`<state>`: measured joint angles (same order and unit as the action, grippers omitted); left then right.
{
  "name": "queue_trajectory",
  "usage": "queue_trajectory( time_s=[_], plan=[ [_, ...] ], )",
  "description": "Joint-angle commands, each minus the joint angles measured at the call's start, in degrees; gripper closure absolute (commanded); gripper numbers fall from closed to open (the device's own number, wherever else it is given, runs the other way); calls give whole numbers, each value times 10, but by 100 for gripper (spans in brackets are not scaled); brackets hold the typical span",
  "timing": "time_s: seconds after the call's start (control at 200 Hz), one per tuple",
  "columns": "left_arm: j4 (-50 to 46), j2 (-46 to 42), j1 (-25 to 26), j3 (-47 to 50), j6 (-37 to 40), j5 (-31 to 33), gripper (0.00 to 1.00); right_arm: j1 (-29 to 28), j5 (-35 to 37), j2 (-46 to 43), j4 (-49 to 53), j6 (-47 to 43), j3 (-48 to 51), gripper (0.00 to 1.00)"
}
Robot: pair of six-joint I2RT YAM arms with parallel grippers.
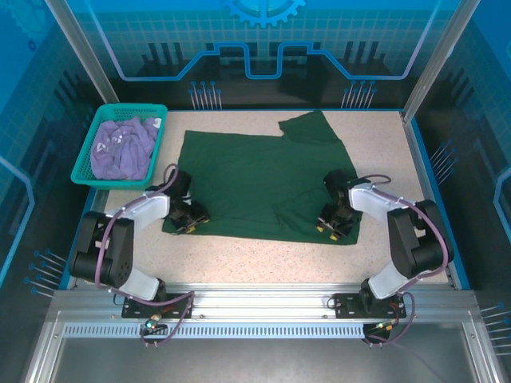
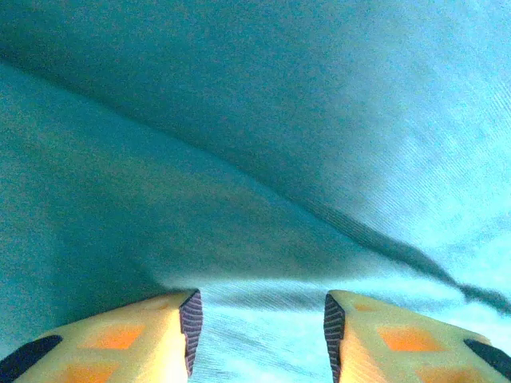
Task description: Fold and stack the t-shirts
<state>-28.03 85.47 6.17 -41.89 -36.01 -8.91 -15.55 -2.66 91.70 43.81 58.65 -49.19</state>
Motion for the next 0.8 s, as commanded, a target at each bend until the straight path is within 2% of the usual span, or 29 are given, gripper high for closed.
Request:
queue_trajectory(
  time_s=[0.0,0.17,0.205,0.505,0.535,0.585,0.7,0.795],
  plan=[
    [-20,-8,-58,44,-43,16,52,16,26,12,56,45,18,60],
    [-40,-51,-96,70,-63,27,51,17,45,-29,70,80,53,57],
    [-46,-63,-101,74,-68,27,51,17,49,-40,74,85,59,53],
    [-107,-146,-107,81,-89,16,48,24,48,-96,91,82,94,50],
    [-112,-149,-107,77,-86,17,47,27,50,-104,94,81,95,45],
    [-113,-150,-107,68,-81,12,44,31,51,-119,98,75,96,42],
    [-121,-134,-94,10,-46,-6,39,34,59,-141,97,44,66,36],
    [-144,-124,-48,-53,-14,18,39,30,54,-147,84,18,32,34]
  ],
)
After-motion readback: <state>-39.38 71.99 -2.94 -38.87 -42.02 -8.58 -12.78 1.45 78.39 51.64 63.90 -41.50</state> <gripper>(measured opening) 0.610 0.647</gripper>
